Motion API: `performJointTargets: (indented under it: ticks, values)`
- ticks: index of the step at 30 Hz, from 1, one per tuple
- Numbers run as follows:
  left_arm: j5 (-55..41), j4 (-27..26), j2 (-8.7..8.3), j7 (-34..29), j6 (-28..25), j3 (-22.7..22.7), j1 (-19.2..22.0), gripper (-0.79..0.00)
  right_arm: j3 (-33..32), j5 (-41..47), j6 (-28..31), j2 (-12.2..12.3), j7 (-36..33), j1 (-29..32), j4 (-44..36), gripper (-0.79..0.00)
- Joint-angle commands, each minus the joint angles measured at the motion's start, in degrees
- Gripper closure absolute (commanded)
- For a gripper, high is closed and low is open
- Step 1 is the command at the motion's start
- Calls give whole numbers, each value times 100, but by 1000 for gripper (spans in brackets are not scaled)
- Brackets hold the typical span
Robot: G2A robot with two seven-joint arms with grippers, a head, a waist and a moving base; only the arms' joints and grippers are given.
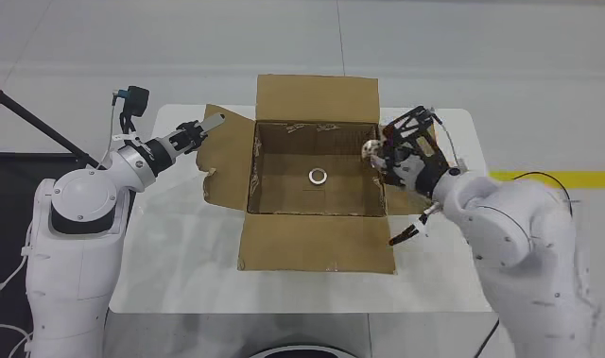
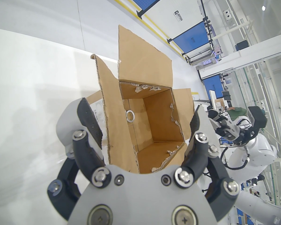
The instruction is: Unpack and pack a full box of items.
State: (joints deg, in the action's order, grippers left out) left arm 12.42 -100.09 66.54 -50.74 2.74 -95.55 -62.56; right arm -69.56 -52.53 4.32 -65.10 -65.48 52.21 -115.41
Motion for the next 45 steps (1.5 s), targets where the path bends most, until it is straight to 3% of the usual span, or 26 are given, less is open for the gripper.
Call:
performJointTargets:
  ticks: [1, 11, 20, 23, 29, 39, 45]
  values:
    - [0, 0, 0, 0, 0, 0, 0, -785, 624, -65, -117, -83, 50, -312, 308, 0]
    - [0, 0, 0, 0, 0, 0, 0, -785, 2684, -333, -390, -594, -88, -1466, 1892, 0]
    - [0, 0, 0, 0, 0, 0, 0, -785, 3630, -211, -483, -1080, -161, -2097, 3093, 0]
    - [0, 0, 0, 0, 0, 0, 0, -785, 3767, -157, -502, -1206, -135, -2221, 3391, 0]
    - [0, 0, 0, 0, 0, 0, 0, -785, 3881, -19, -470, -1406, -85, -2409, 3926, -237]
    - [0, 0, 0, 0, 0, 0, 0, -785, 3786, 97, -299, -1560, -57, -2545, 4397, -320]
    - [0, 0, 0, 0, 0, 0, 0, -785, 3171, 24, -176, -1351, -282, -2360, 3738, -391]
